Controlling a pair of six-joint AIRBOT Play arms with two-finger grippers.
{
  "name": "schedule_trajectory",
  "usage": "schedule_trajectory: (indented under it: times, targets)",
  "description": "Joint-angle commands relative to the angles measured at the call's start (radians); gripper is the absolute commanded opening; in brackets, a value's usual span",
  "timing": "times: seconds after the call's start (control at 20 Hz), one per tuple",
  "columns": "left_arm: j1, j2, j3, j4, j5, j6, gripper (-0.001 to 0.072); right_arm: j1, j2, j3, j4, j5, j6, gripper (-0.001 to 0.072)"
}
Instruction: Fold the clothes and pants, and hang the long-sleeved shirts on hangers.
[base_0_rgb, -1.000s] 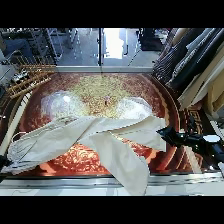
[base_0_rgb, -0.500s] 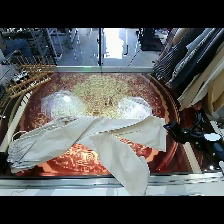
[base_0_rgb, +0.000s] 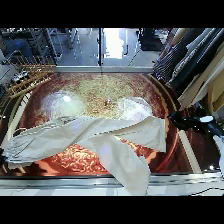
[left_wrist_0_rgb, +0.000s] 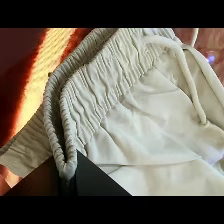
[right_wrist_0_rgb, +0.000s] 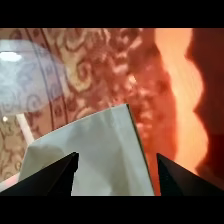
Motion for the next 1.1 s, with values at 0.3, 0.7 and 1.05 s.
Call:
schedule_trajectory:
  times: [0.3, 0.7, 1.05]
  targets:
    - [0.001, 0.001, 0.006, -0.013, 0.003, 0.006, 0.0016, 0.090, -0.331, 0.314, -0.039, 0.168, -0.089, 0.0377]
    - [0.001, 0.001, 0.350, -0.625, -0.096, 0.075, 0.0015, 0.117, -0.037, 0.578, -0.186, 0.312, -0.057, 0.0012]
    - [0.095, 0.001, 0.944, -1.664, 0.020, 0.082, 0.0016, -0.042, 0.533, 0.840, -0.333, 0.242, -0.025, 0.0012]
